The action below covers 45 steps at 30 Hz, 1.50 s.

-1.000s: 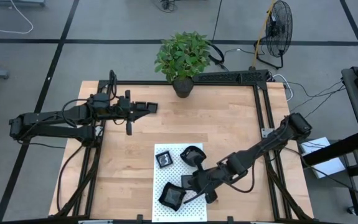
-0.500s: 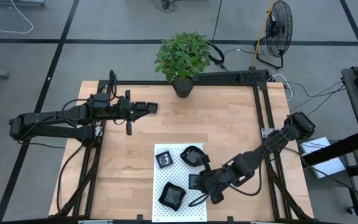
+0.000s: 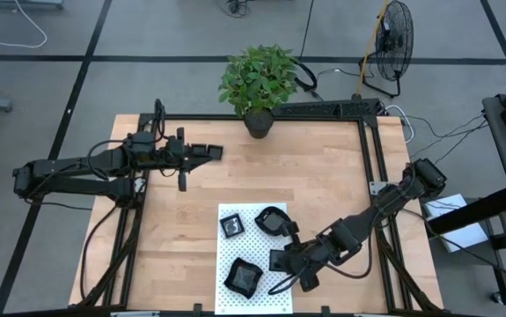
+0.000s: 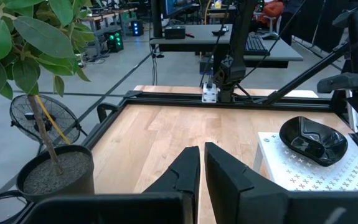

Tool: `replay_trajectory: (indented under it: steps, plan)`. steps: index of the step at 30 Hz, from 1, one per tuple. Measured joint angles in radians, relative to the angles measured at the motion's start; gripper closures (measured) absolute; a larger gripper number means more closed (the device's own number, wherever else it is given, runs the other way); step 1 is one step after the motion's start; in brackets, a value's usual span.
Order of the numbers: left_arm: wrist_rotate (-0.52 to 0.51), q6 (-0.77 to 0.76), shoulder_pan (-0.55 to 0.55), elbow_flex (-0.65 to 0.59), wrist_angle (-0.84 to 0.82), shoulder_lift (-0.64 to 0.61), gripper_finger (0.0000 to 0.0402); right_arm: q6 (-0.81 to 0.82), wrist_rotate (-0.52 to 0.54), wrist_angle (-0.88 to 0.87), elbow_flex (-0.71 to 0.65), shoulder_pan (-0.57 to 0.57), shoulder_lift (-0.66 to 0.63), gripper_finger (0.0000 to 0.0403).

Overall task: Pick & Place Mini shaped plates
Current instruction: Stack the square plate on top of the square plate on the shelf

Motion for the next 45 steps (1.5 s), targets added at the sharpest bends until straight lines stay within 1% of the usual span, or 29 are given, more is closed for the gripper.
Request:
replay_trajectory:
  steps: [16, 32, 40, 45]
  plan:
    - [0.000, 0.000, 0.000, 0.000, 0.000, 0.000, 0.0371, 0.022, -0.004, -0.005, 0.000, 0.028, -0.004, 0.0403]
    - [0.000, 0.000, 0.000, 0.000, 0.000, 0.000, 0.0371, 0.006, -0.004, 0.009, 0.000, 0.030, -0.004, 0.0403]
    - [0.000, 0.000, 0.000, 0.000, 0.000, 0.000, 0.0371, -0.001, -0.003, 0.024, -0.005, 0.029, -0.039, 0.0403]
    - [0.000, 0.000, 0.000, 0.000, 0.000, 0.000, 0.0371, 0.003, 0.045, 0.050, -0.004, 0.031, -0.081, 0.0389]
